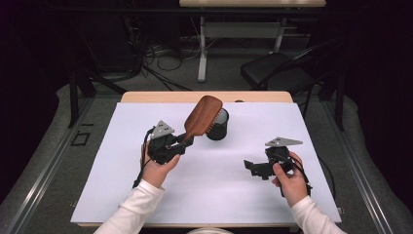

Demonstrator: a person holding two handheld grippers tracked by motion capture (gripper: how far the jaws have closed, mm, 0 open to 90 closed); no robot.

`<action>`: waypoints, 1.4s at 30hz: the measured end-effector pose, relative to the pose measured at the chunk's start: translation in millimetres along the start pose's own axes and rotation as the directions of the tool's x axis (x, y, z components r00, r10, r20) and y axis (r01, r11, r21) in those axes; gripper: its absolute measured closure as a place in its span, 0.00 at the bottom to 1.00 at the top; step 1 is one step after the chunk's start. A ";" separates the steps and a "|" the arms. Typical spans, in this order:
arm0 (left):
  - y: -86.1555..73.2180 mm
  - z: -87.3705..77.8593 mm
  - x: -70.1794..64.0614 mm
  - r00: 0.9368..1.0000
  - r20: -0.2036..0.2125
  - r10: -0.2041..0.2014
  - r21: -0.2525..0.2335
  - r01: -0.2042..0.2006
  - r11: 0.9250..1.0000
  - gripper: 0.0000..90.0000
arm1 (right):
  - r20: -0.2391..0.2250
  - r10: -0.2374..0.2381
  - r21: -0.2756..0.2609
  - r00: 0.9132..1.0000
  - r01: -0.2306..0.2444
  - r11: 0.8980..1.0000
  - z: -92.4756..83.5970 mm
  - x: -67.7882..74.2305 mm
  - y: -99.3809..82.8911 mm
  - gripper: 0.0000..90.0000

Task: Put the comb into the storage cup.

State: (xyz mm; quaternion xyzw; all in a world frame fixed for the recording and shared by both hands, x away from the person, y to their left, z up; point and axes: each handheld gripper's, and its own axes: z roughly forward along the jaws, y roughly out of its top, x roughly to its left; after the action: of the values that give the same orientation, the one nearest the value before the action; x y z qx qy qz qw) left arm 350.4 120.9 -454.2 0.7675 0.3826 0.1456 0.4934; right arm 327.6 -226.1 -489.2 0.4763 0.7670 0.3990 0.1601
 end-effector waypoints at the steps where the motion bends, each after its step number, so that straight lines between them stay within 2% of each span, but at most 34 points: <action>1: -0.2 0.2 0.0 1.000 -0.001 0.000 0.001 0.000 1.000 0.80 | -0.005 -0.003 0.000 1.000 0.003 1.000 0.8 -0.5 1.9 0.05; 6: -0.8 1.1 0.1 1.000 -0.002 0.003 0.003 -0.003 1.000 0.80 | -0.017 0.008 0.029 1.000 -0.007 1.000 5.4 -2.8 11.8 0.04; 9: -0.8 1.1 0.2 1.000 -0.003 0.003 0.001 -0.003 1.000 0.80 | -0.002 0.029 0.039 1.000 -0.029 0.999 8.2 -4.2 17.5 0.04; 12: -1.0 0.9 0.4 1.000 -0.004 0.004 0.002 -0.004 1.000 0.80 | 0.017 0.023 0.040 1.000 -0.023 0.999 8.4 -3.9 21.6 0.04; 16: -1.0 0.6 0.2 1.000 -0.007 0.003 -0.001 -0.003 1.000 0.80 | -0.008 0.010 0.013 1.000 -0.010 1.000 6.3 -2.1 25.0 0.07; 20: -1.4 0.5 0.1 1.000 -0.008 -0.001 -0.013 0.000 1.000 0.80 | -0.027 0.024 0.011 0.999 -0.023 1.000 6.0 -1.0 29.8 0.08; 23: -2.0 1.2 0.2 1.000 -0.011 0.001 -0.010 -0.001 1.000 0.80 | -0.047 0.051 0.006 0.998 -0.051 0.999 6.5 -2.0 33.5 0.08; 28: -3.3 3.4 0.0 1.000 -0.016 0.000 -0.009 0.000 1.000 0.80 | -0.052 0.074 0.004 0.996 -0.074 0.997 7.2 -4.3 39.1 0.09; 31: -4.2 4.1 -0.3 1.000 -0.018 0.001 -0.012 -0.001 1.000 0.80 | -0.071 0.105 -0.002 0.992 -0.106 0.994 7.5 -5.4 43.1 0.11; 33: -4.4 4.3 -0.4 1.000 -0.019 0.001 -0.015 -0.001 1.000 0.80 | -0.096 0.144 -0.001 0.985 -0.145 0.989 7.8 -5.9 46.9 0.11; 35: -4.4 4.1 -0.6 1.000 -0.020 0.001 -0.019 -0.002 1.000 0.80 | -0.110 0.164 -0.004 0.980 -0.165 0.986 8.3 -6.1 50.2 0.11; 38: -4.6 3.8 -0.5 1.000 -0.020 0.003 -0.022 -0.003 1.000 0.80 | -0.127 0.184 -0.008 0.975 -0.186 0.982 8.4 -5.6 56.4 0.11; 42: -5.4 4.3 -0.8 1.000 -0.020 0.003 -0.027 -0.003 1.000 0.80 | -0.133 0.186 -0.021 0.974 -0.190 0.982 7.4 -4.0 64.7 0.11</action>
State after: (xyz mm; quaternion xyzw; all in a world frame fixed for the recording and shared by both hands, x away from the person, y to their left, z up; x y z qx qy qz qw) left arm 350.1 118.7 -460.8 0.7599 0.3843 0.1591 0.4995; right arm 373.2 -211.3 -445.0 0.5169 0.7207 0.4551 0.0793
